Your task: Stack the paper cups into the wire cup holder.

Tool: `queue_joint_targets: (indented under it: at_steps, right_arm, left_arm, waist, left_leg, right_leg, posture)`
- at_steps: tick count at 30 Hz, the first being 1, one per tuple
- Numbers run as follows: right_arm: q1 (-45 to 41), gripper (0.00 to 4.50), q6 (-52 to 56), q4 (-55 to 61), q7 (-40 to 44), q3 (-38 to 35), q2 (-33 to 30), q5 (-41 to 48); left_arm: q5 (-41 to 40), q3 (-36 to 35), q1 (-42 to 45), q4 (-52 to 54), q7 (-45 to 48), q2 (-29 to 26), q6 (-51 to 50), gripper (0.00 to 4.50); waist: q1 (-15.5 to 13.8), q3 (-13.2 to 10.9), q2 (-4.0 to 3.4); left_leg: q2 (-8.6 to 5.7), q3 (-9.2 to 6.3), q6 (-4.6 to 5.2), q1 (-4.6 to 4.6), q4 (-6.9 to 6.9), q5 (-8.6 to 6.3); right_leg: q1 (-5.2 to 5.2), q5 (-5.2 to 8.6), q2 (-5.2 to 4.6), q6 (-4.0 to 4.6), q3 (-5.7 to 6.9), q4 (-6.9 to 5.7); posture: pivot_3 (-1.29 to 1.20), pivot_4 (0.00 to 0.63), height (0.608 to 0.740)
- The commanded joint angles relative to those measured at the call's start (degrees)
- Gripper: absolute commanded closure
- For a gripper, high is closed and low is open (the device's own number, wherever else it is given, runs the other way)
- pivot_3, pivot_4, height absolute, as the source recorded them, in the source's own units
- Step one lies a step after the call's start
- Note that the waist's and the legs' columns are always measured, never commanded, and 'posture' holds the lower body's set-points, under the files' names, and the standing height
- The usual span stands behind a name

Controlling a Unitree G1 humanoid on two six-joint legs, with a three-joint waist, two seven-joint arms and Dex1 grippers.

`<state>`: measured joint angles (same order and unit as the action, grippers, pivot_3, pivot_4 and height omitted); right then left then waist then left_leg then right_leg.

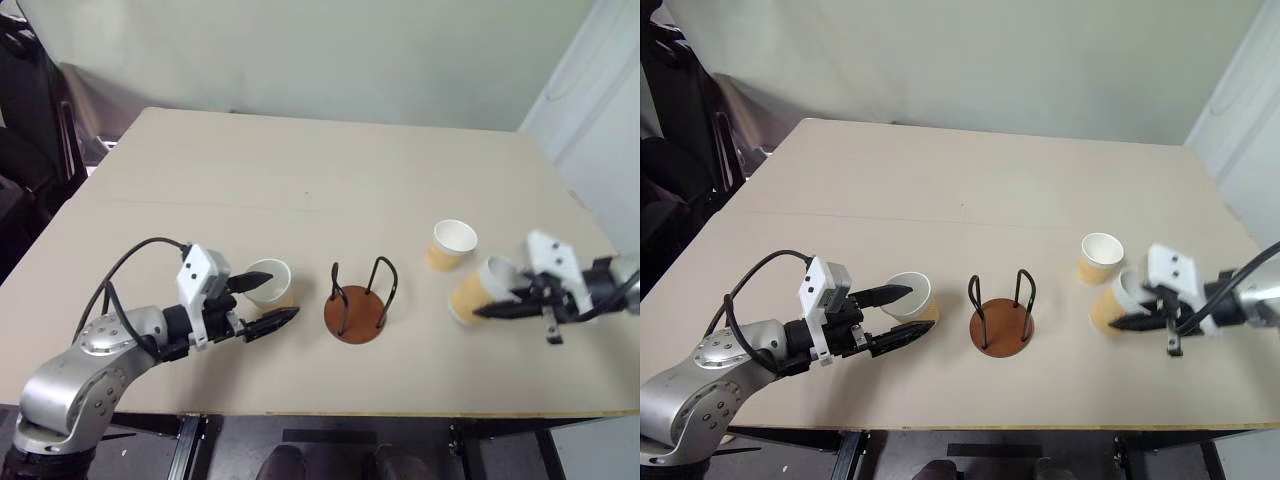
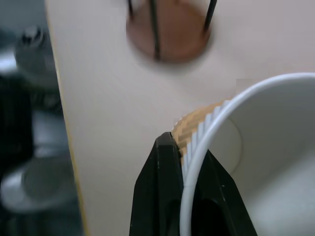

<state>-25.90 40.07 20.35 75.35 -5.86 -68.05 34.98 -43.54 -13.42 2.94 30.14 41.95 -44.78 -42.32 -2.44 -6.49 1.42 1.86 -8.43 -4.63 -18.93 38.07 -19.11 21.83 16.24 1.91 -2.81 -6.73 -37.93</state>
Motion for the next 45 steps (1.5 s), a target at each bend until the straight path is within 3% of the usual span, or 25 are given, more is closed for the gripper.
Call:
queue_joint_targets:
  at_steps: [1,5,12,22,33,36,45]
  right_arm:
    - [-8.89,4.47,1.85,1.20,-0.13,-1.61,1.69,5.69]
    - [-18.73,4.47,2.98,3.26,-1.21,4.70,7.99,6.91]
    - [-22.66,4.47,1.89,4.04,-2.77,16.76,16.72,0.41]
    - [-23.90,4.47,-2.32,0.55,-0.23,23.13,19.41,-7.02]
    - [-24.52,4.47,-5.02,-1.55,0.79,24.86,21.18,-12.43]
    - [-24.37,3.91,-4.67,-1.17,0.88,24.79,21.21,-12.73]
    - [-24.36,0.76,-3.53,-1.80,-0.44,22.24,21.48,-12.51]
  left_arm:
    - [-0.23,-1.08,0.11,1.48,-0.10,0.20,1.02,0.00]
    - [-0.02,-0.69,0.12,1.76,-0.42,0.72,1.08,0.00]
    - [-0.05,-0.61,-0.43,3.22,-1.84,1.72,0.88,0.00]
    - [-0.35,-1.47,-2.71,5.01,-3.70,2.43,0.99,0.00]
    - [-0.67,-2.33,-3.39,5.38,-4.01,2.23,0.95,0.00]
    - [-0.67,-2.23,-3.21,5.32,-3.91,2.29,0.93,0.00]
    - [-0.66,-2.24,-2.92,5.00,-3.62,2.11,0.88,0.00]
  waist:
    - [0.04,-0.02,-0.03]
    - [-0.06,-0.02,-0.02]
    - [-0.15,-0.03,-0.04]
    - [-0.03,-0.03,-0.04]
    - [-0.03,-0.03,-0.05]
    - [-0.05,-0.03,-0.05]
    - [-0.06,-0.03,-0.05]
  left_leg:
    - [0.00,0.00,0.00,-0.01,-0.02,0.01]
    - [0.01,-0.09,0.00,-0.03,-0.03,0.01]
    - [0.01,-0.21,0.01,-0.07,0.00,0.02]
    - [0.02,-0.25,0.01,-0.07,0.00,0.03]
    - [0.02,-0.25,0.01,-0.09,-0.02,0.03]
    - [0.01,-0.25,0.01,-0.08,-0.01,0.03]
    - [0.01,-0.24,0.00,-0.09,-0.02,0.03]
  right_leg:
    - [0.01,0.00,0.01,0.00,0.00,0.00]
    - [0.04,0.00,0.00,0.00,0.02,0.01]
    - [0.08,-0.01,-0.07,-0.01,0.12,-0.02]
    - [0.05,-0.02,-0.11,-0.02,0.15,-0.01]
    - [0.05,-0.02,-0.12,-0.02,0.16,-0.01]
    - [0.04,-0.02,-0.12,-0.01,0.16,-0.01]
    - [0.05,-0.02,-0.13,-0.01,0.16,-0.01]
  posture:
    - [0.00,0.150,0.740]
    - [0.00,0.150,0.740]
    - [0.00,0.150,0.740]
    - [0.00,0.150,0.740]
    - [0.00,0.150,0.740]
    - [0.00,0.150,0.740]
    - [0.00,0.150,0.740]
